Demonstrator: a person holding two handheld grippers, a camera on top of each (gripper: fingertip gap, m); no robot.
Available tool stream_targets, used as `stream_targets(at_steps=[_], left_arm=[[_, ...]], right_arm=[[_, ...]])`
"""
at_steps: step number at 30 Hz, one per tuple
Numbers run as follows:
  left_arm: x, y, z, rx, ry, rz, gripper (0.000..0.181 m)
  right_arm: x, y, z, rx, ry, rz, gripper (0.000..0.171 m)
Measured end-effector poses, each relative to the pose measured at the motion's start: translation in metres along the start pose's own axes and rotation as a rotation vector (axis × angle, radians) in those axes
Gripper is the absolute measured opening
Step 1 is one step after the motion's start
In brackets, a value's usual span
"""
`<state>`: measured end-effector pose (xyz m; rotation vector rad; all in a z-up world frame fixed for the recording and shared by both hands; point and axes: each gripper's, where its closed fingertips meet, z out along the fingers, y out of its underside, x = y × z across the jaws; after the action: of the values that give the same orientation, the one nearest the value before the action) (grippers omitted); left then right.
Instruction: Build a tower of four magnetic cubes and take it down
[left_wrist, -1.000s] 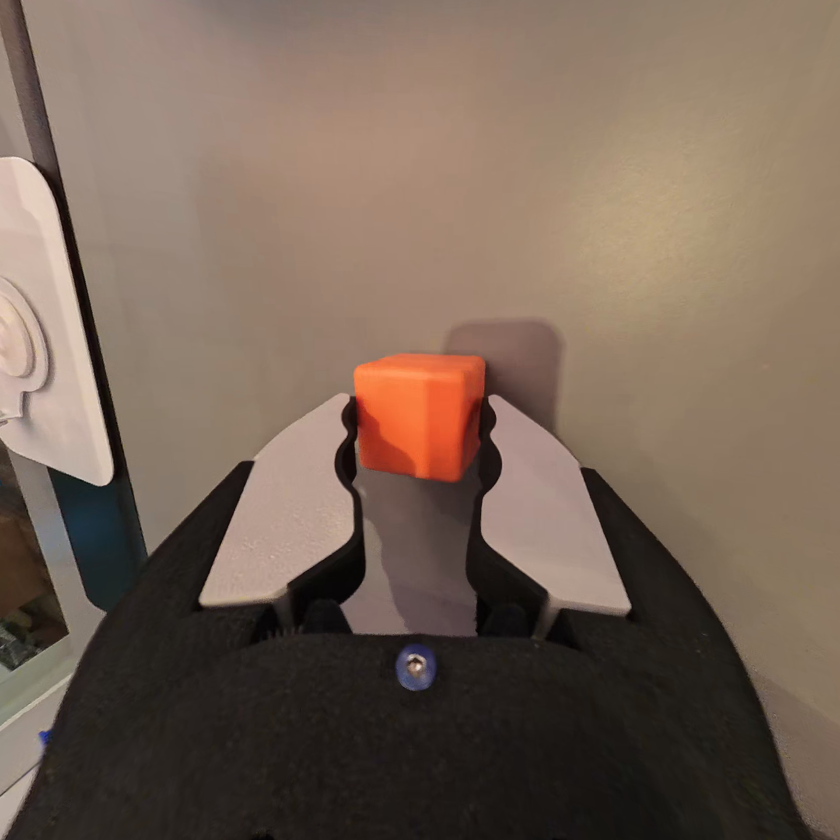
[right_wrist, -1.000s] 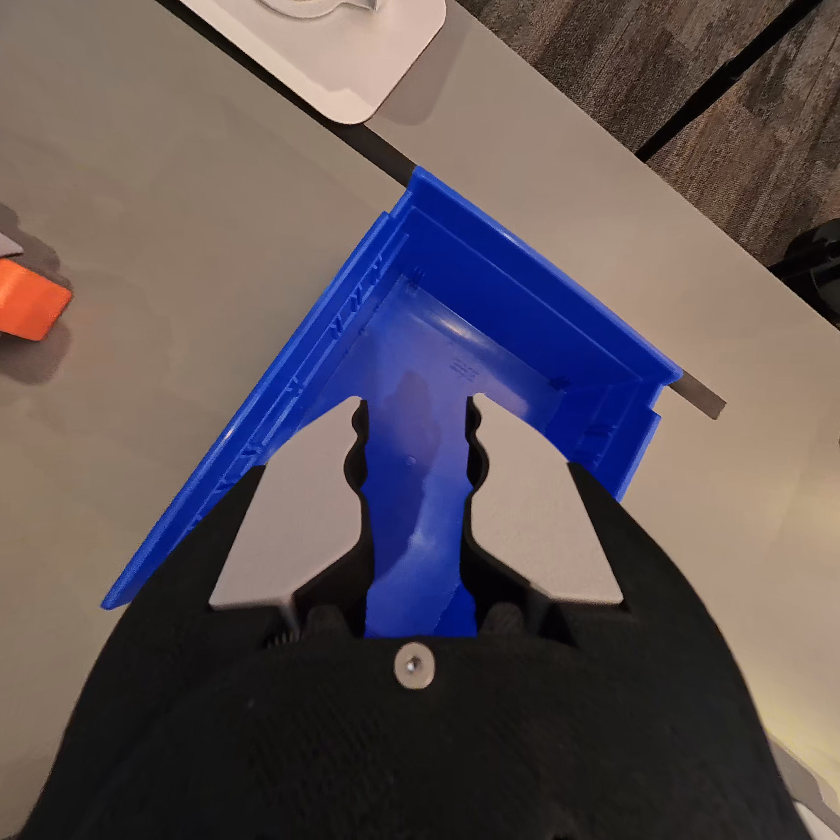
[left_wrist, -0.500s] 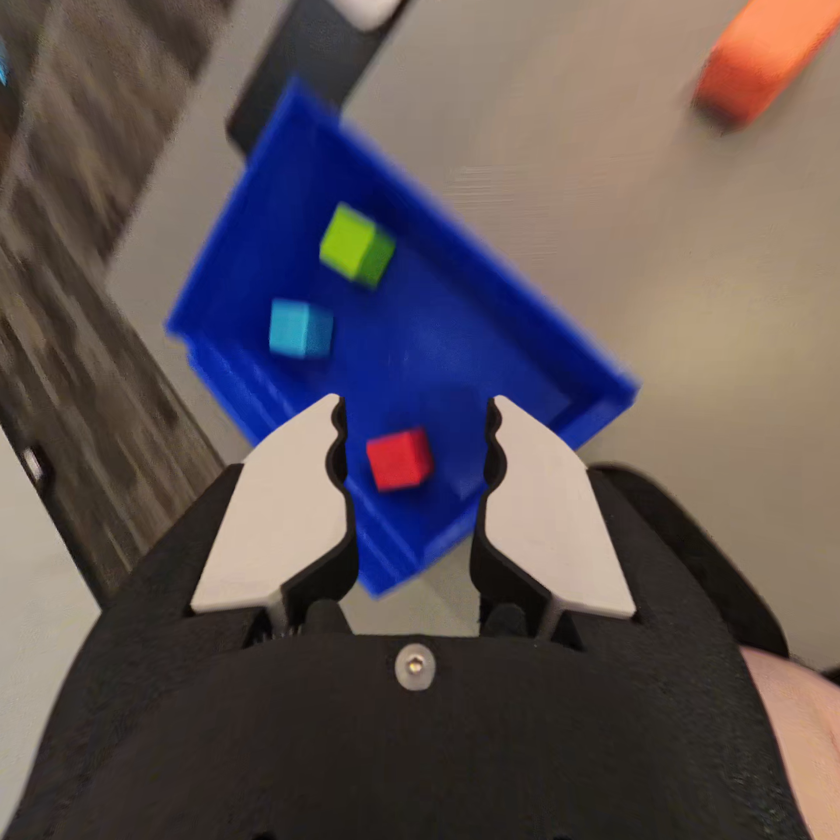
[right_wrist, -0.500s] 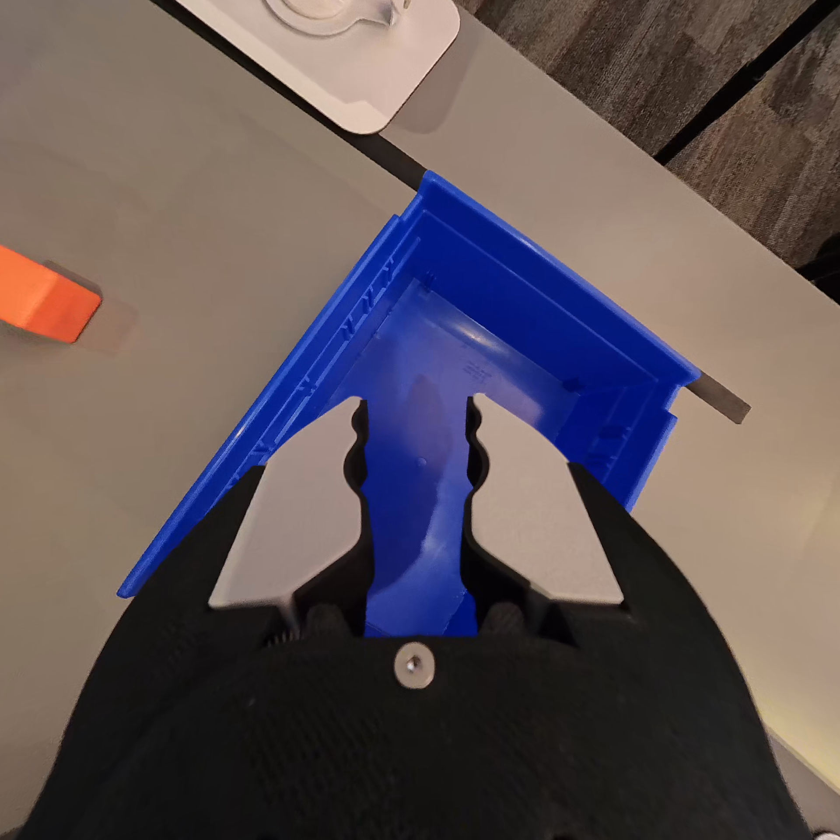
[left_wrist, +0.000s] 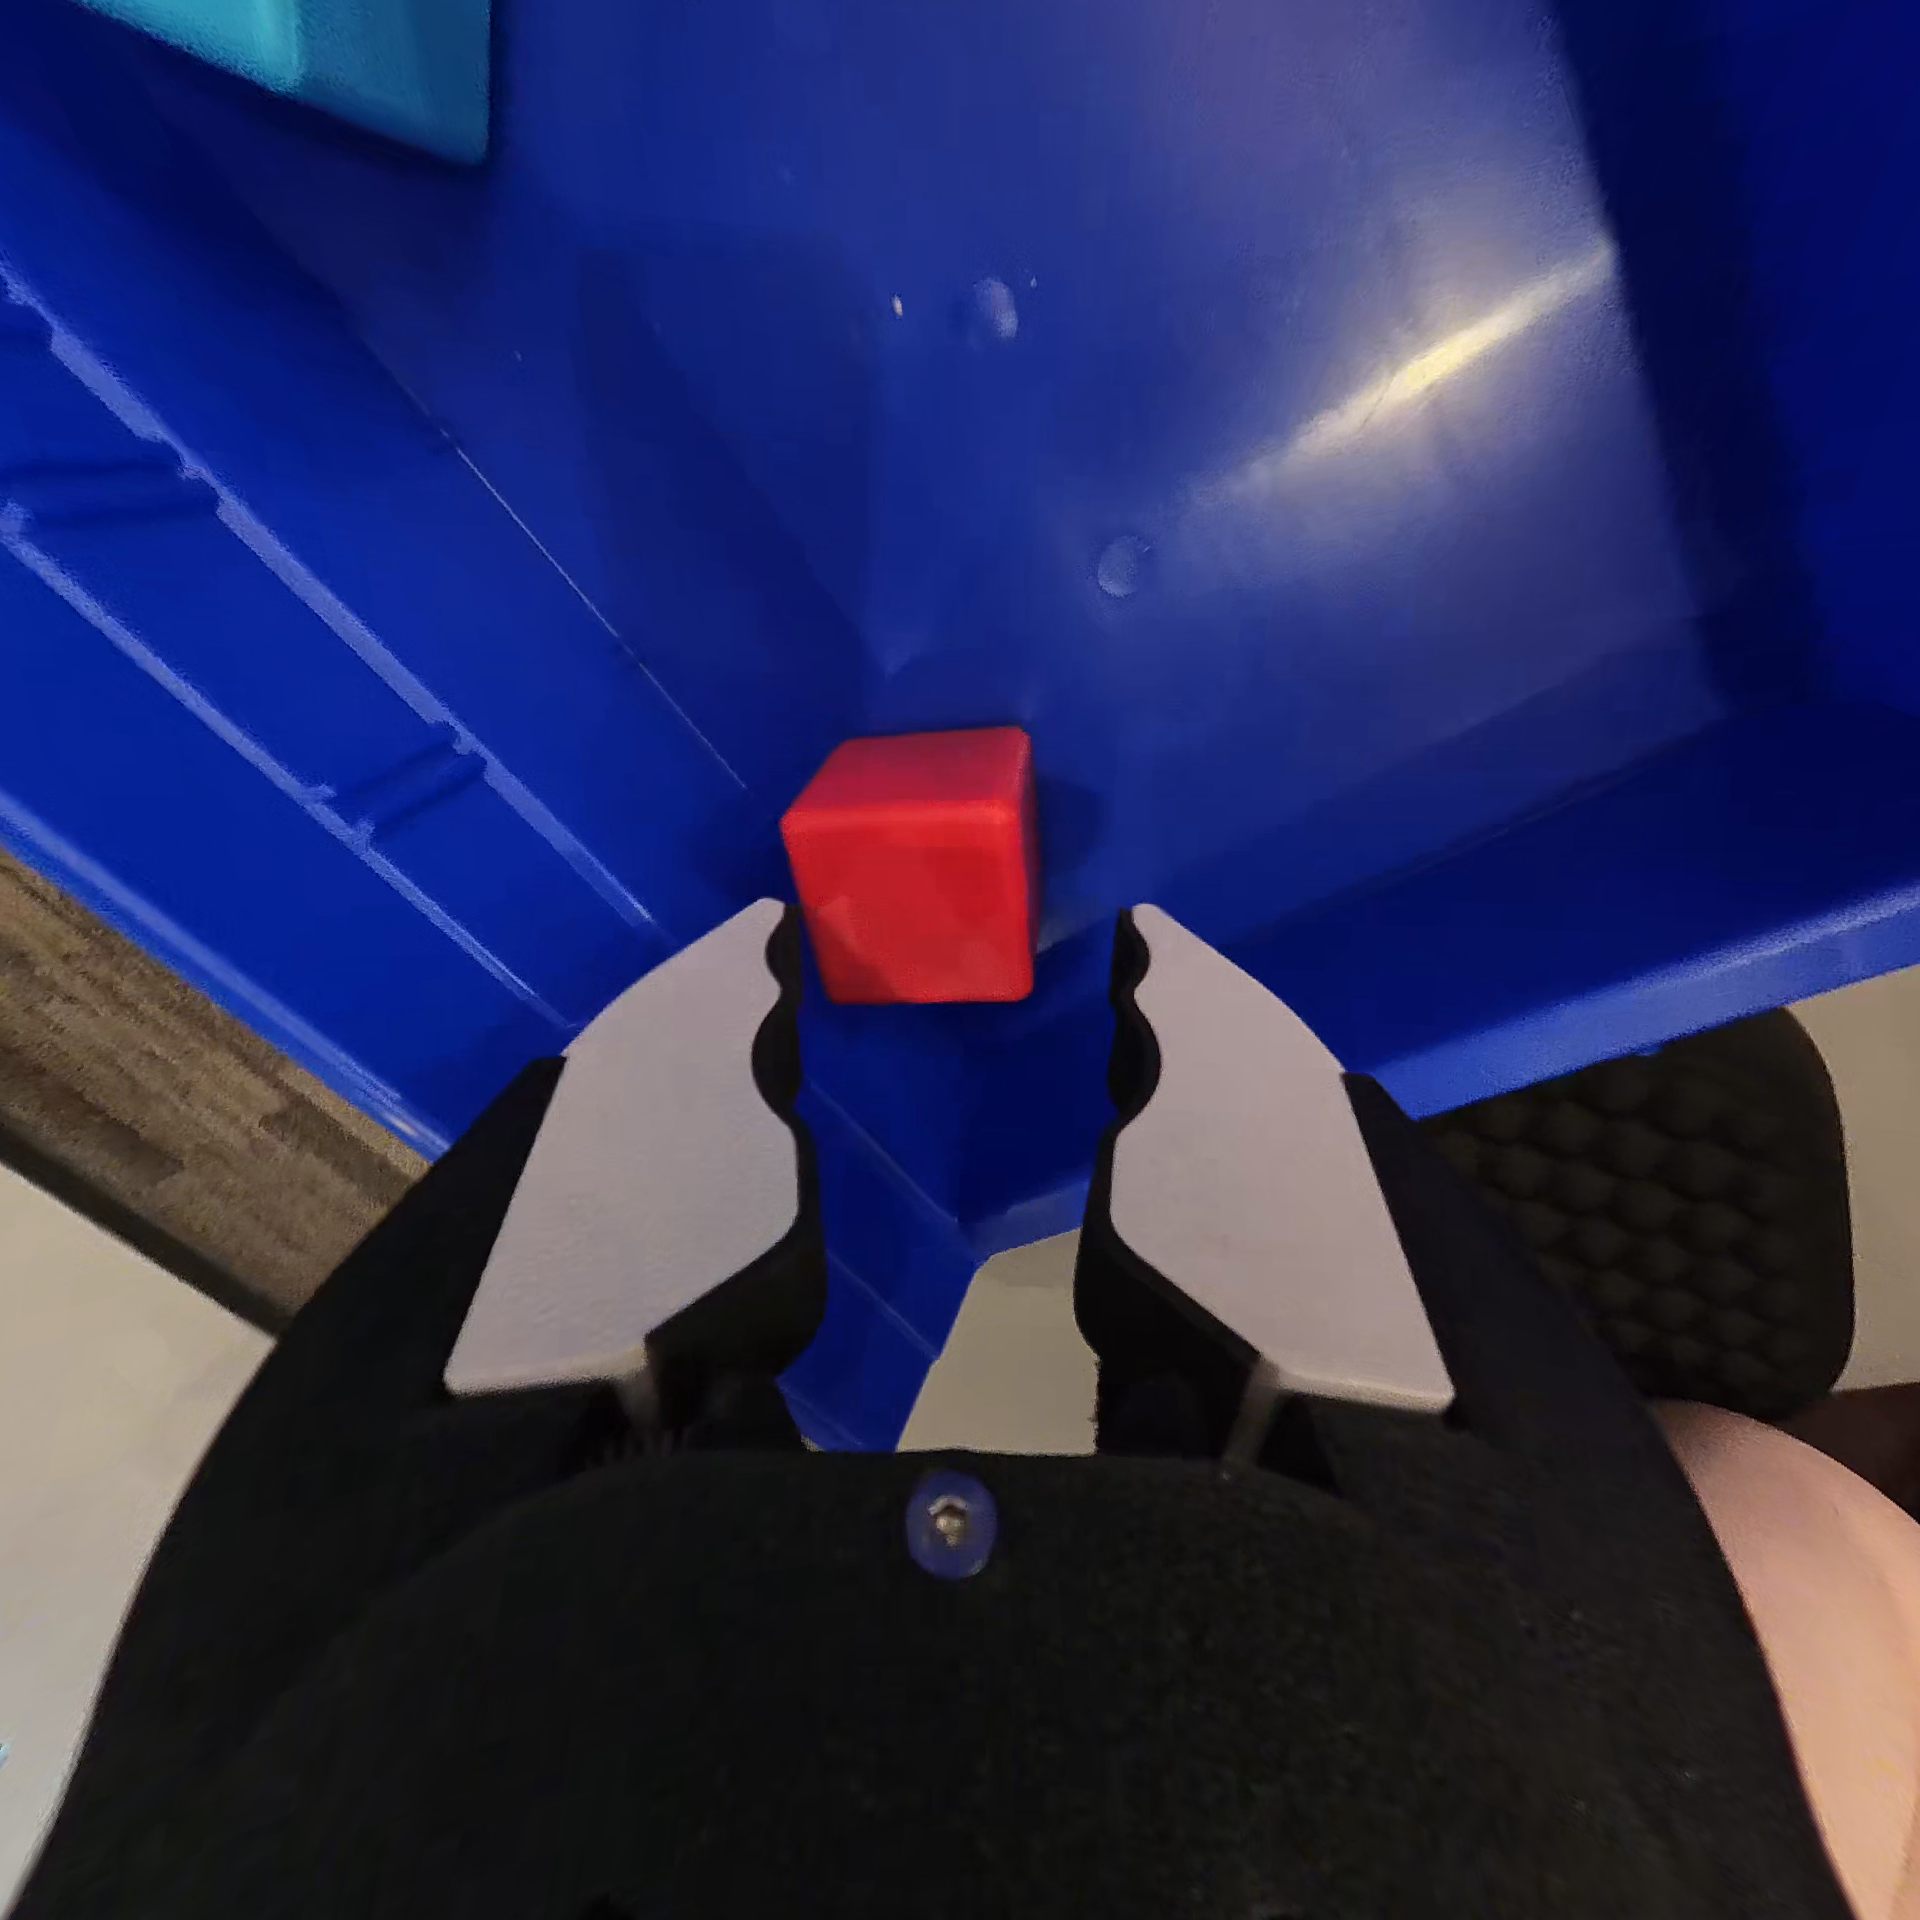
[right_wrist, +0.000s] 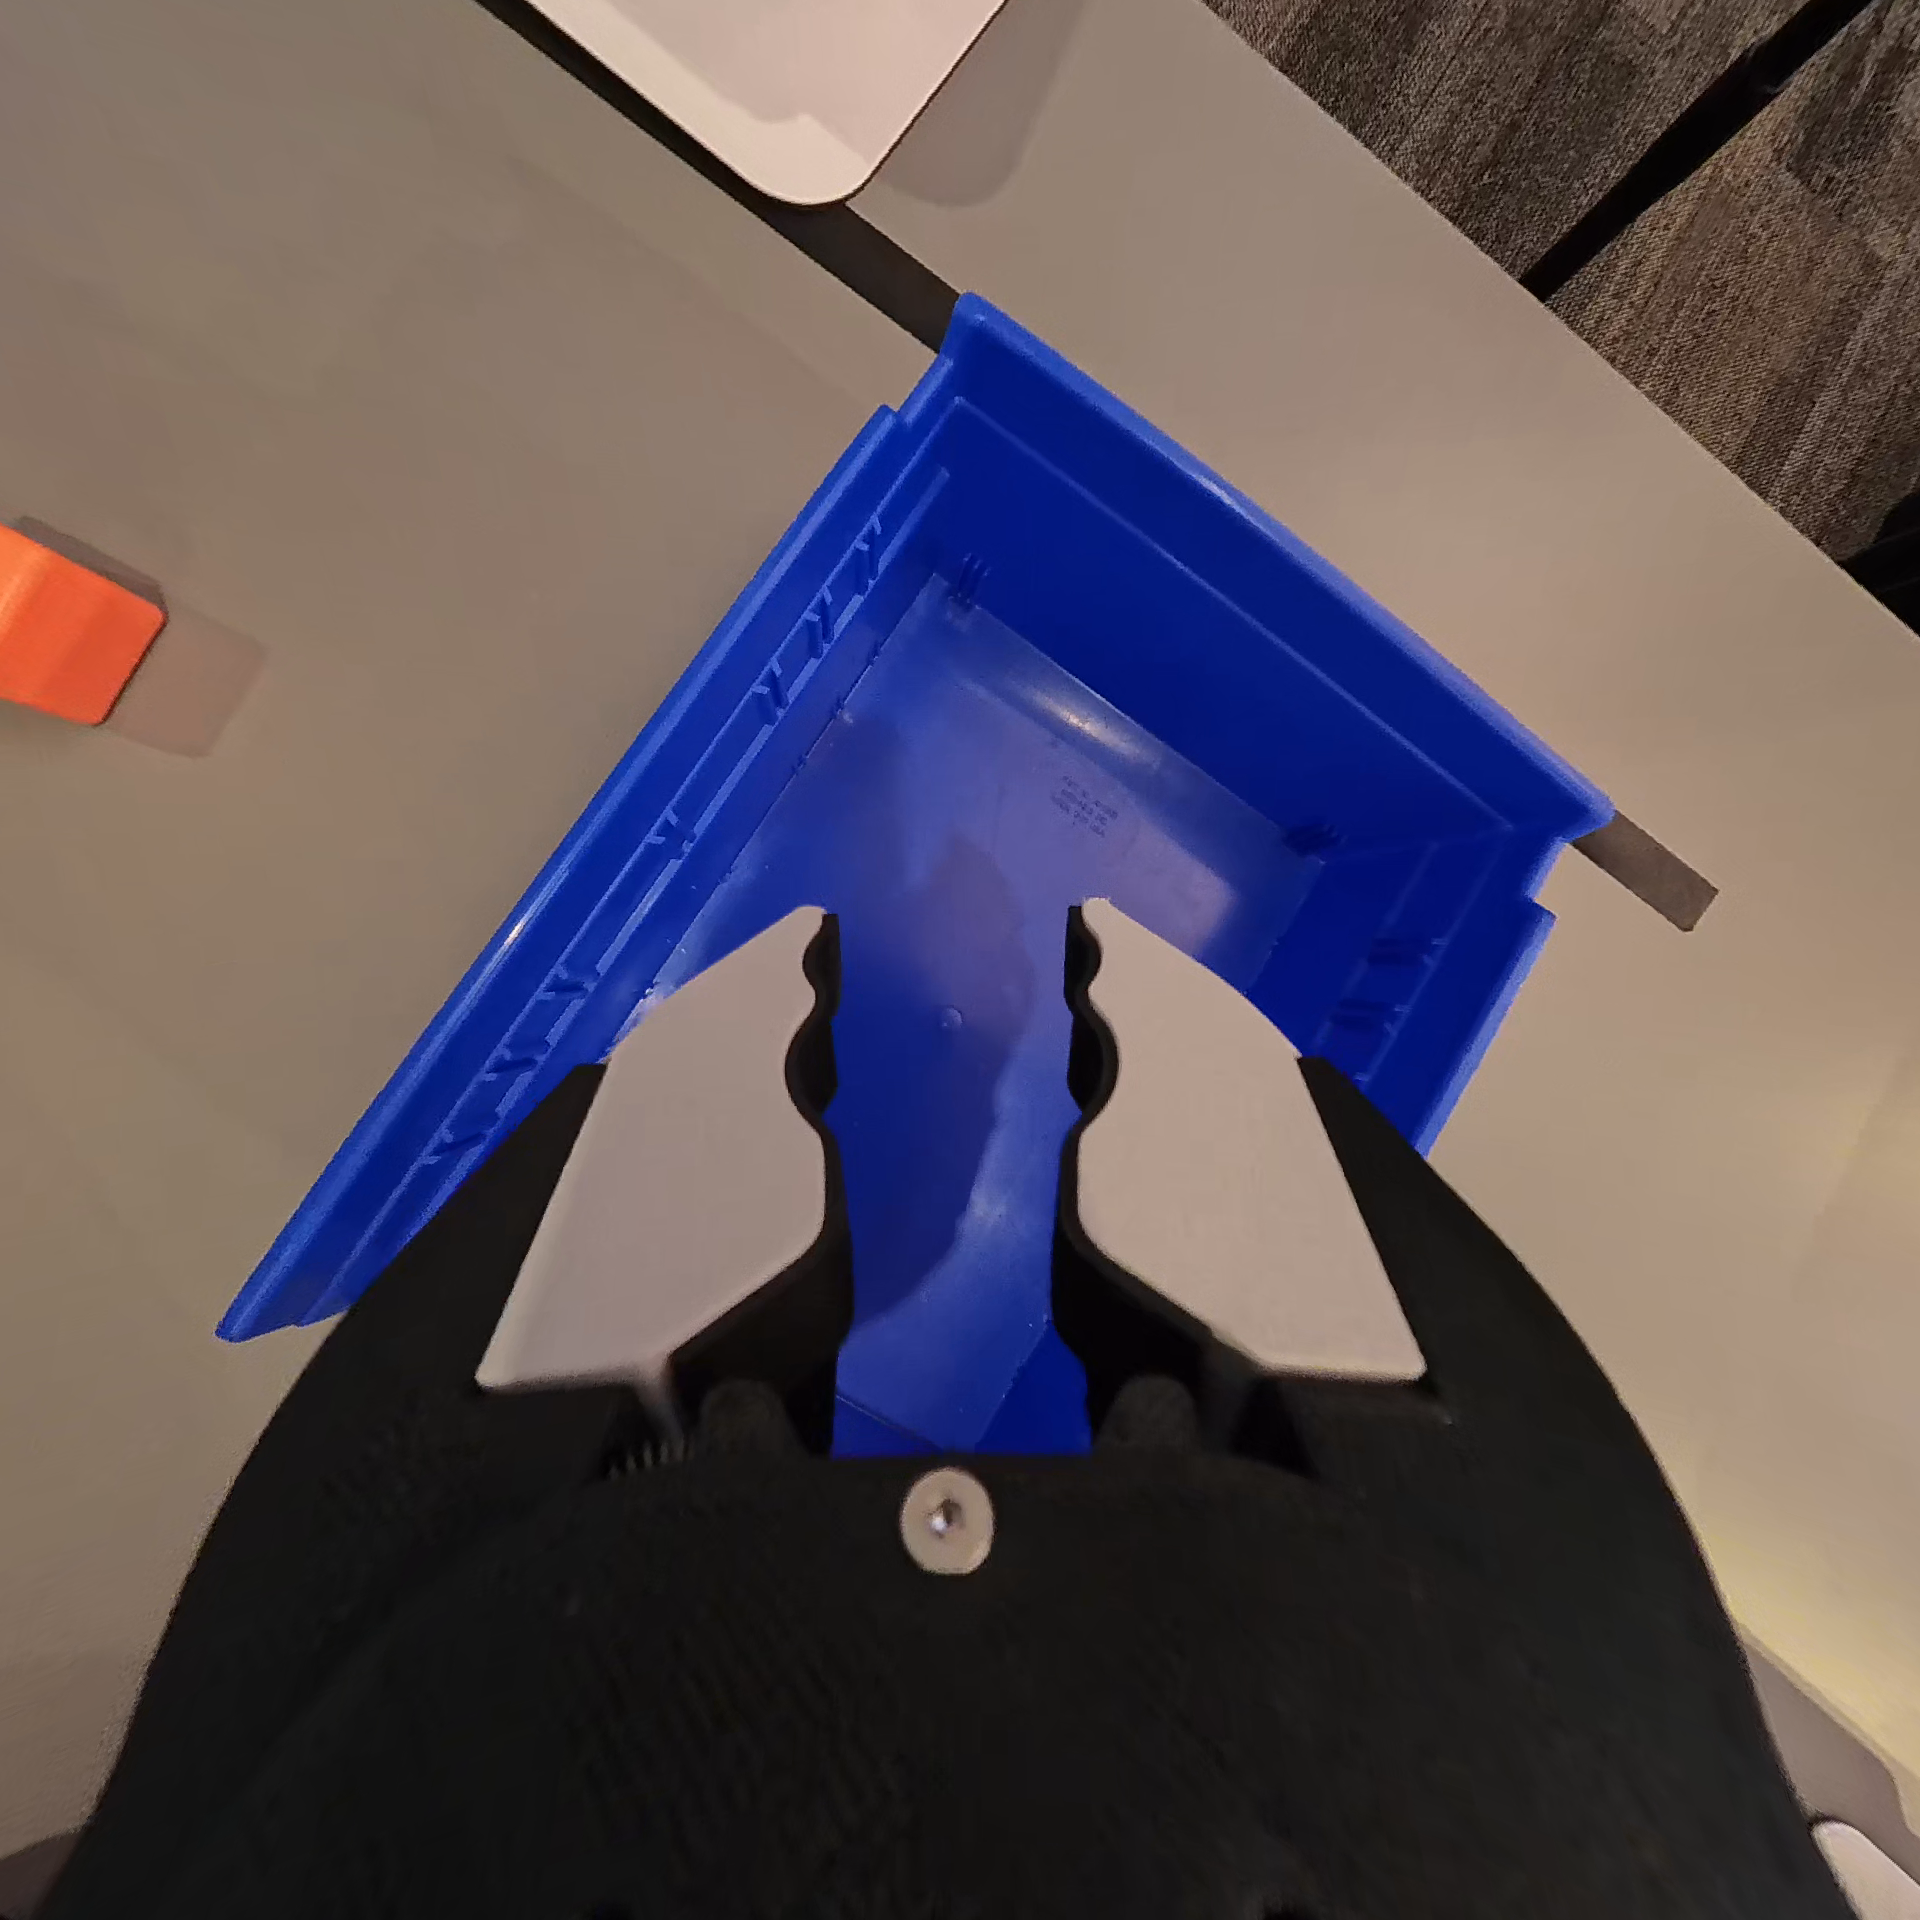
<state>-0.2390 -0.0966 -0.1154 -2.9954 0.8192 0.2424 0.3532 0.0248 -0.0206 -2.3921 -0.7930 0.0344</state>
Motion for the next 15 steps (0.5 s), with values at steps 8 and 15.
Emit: stream_targets(at_steps=[8, 15], left_arm=[[-0.004, 0.002, 0.011, -0.079, -0.03, -0.021, 0.054], [-0.006, 0.003, 0.015, -0.104, -0.089, 0.064, 0.048]], right_arm=[[-0.002, 0.005, 0.004, -0.029, -0.013, -0.015, 0.044], [-0.004, 0.008, 0.008, -0.055, -0.021, -0.028, 0.043]])
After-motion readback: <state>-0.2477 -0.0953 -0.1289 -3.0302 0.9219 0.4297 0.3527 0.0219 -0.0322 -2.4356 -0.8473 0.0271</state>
